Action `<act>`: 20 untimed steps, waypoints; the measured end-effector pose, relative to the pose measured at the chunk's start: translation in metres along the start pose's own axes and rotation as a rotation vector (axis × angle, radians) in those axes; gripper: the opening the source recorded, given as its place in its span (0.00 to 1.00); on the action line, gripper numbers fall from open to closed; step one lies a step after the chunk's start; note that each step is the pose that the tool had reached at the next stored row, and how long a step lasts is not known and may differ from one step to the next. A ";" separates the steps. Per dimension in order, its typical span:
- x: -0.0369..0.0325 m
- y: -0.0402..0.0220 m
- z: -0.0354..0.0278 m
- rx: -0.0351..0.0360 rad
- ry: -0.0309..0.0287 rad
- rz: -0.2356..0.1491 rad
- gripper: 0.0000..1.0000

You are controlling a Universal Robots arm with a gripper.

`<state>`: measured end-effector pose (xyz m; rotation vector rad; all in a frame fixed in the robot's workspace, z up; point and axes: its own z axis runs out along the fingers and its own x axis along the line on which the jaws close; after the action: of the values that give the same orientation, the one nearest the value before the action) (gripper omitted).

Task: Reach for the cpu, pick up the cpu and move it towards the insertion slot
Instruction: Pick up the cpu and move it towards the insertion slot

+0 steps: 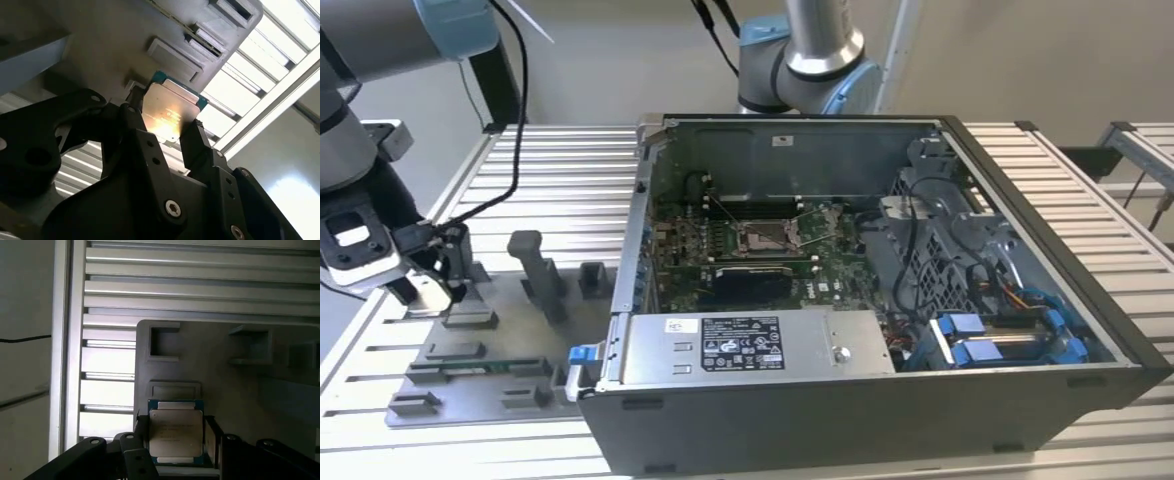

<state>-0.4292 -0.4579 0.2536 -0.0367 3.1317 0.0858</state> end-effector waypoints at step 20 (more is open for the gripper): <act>-0.0003 0.0025 -0.0429 0.0000 0.0000 0.000 0.00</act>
<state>-0.4292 -0.4578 0.2966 -0.0361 3.1317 0.0858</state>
